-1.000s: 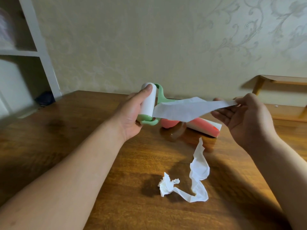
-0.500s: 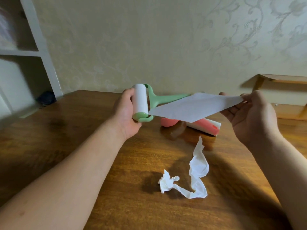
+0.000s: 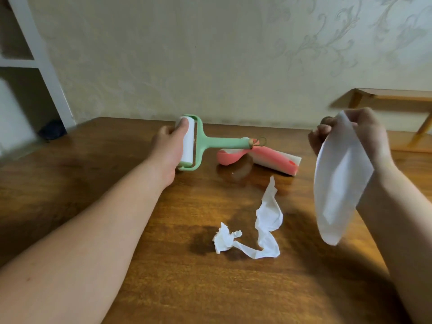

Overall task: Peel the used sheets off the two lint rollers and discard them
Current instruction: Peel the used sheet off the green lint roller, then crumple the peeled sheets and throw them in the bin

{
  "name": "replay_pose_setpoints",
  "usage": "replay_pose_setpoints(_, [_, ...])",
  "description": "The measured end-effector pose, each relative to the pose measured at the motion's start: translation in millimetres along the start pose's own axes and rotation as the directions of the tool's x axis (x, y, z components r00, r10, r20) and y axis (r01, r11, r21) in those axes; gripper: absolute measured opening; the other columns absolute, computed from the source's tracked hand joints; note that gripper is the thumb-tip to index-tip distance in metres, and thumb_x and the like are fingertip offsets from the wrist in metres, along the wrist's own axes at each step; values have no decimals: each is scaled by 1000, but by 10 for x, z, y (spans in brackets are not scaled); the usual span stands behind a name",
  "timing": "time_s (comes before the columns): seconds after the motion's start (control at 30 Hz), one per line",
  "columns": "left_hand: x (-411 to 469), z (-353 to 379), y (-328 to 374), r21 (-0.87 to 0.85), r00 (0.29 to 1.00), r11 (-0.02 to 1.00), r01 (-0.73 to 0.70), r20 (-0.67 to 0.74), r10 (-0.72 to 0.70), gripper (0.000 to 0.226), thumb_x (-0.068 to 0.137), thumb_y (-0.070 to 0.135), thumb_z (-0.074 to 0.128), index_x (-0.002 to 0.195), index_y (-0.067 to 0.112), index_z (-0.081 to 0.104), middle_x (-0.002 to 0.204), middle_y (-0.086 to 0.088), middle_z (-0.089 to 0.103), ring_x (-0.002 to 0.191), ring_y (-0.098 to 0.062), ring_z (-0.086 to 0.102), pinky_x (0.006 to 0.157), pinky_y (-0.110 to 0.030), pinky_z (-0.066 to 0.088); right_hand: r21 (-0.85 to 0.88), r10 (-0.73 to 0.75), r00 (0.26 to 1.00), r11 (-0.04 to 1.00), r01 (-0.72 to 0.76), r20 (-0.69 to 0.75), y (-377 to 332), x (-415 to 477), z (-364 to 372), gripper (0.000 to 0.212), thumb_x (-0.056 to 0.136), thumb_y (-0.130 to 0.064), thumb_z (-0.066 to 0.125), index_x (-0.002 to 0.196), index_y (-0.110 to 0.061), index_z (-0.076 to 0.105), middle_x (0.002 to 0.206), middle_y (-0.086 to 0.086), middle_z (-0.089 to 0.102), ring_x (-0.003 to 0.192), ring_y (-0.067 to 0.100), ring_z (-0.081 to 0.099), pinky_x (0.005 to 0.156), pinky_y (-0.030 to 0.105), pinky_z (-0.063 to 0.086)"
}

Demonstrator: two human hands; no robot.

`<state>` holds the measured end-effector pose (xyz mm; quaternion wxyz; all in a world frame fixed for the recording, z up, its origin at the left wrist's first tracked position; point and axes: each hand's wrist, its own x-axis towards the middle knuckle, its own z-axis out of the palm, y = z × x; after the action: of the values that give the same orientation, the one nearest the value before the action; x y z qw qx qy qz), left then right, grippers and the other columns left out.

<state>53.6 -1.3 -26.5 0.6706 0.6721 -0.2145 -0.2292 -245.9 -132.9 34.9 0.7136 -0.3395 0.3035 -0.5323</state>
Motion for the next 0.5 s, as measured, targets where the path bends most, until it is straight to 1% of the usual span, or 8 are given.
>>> replay_pose_setpoints(0.07, [17, 6, -46, 156, 998, 986, -53, -22, 58, 52, 103, 67, 57, 129, 22, 58, 119, -8, 69, 101, -28, 71, 77, -38, 59, -115, -76, 997, 990, 79, 24, 3, 22, 35, 27, 115, -15, 46, 90, -23, 48, 51, -11, 62, 51, -1, 62, 67, 6, 44])
replay_pose_setpoints(0.1, [24, 5, -75, 262, 997, 962, -75, -12, 81, 58, 104, 69, 53, 131, 18, 60, 116, -8, 68, 95, -25, 69, 71, -36, 54, -68, -82, 993, 994, 87, 82, 48, 0, 37, 15, 113, -23, 52, 99, -19, 54, 60, -9, 61, 56, 1, 62, 70, 13, 50])
replay_pose_setpoints(0.17, [38, 9, -120, 477, 991, 871, -120, 14, 130, 68, 103, 74, 47, 129, 13, 64, 115, -11, 69, 90, -24, 65, 68, -35, 47, -118, -94, 984, 987, 113, 152, 165, -73, 52, 17, 103, -28, 63, 113, -15, 59, 84, 1, 62, 75, 16, 68, 76, 30, 57])
replay_pose_setpoints(0.2, [40, 14, -136, 541, 987, 829, -144, 23, 156, 73, 102, 77, 45, 130, 13, 66, 120, -14, 70, 96, -28, 66, 74, -38, 50, -210, -95, 982, 969, 129, 165, 211, -92, 64, 20, 100, -27, 64, 115, -13, 62, 93, 4, 65, 84, 19, 71, 80, 35, 60])
replay_pose_setpoints(0.27, [39, 41, -148, 618, 985, 770, -157, 37, 171, 92, 98, 85, 39, 146, 10, 62, 147, -20, 62, 128, -40, 62, 103, -48, 53, -390, -145, 968, 895, 216, 203, 292, -112, 79, 21, 98, -19, 63, 115, -10, 71, 100, 7, 78, 92, 22, 78, 81, 37, 63])
replay_pose_setpoints(0.33, [20, 67, -144, 675, 986, 724, -145, 35, 165, 106, 96, 90, 32, 163, 8, 44, 169, -20, 41, 153, -43, 43, 122, -56, 40, -458, -159, 954, 849, 264, 255, 397, -134, 110, 22, 96, -8, 64, 114, -3, 75, 94, 9, 85, 84, 21, 82, 70, 30, 64])
replay_pose_setpoints(0.43, [-85, 70, -76, 735, 951, 651, -187, -30, 308, 97, 101, 82, 34, 168, 12, 34, 173, -17, 31, 159, -40, 30, 126, -57, 29, -559, -86, 900, 758, 337, 427, 613, -220, 147, 10, 97, -1, 68, 107, -4, 68, 89, 4, 86, 76, 13, 81, 64, 25, 60])
replay_pose_setpoints(0.5, [-256, 79, 44, 712, 848, 620, -331, -64, 526, 79, 103, 70, 45, 159, 15, 46, 163, -14, 41, 150, -36, 41, 121, -53, 34, -668, -96, 860, 588, 456, 502, 741, -250, 140, 8, 98, 0, 68, 102, -7, 65, 82, -6, 84, 71, 6, 77, 62, 24, 57])
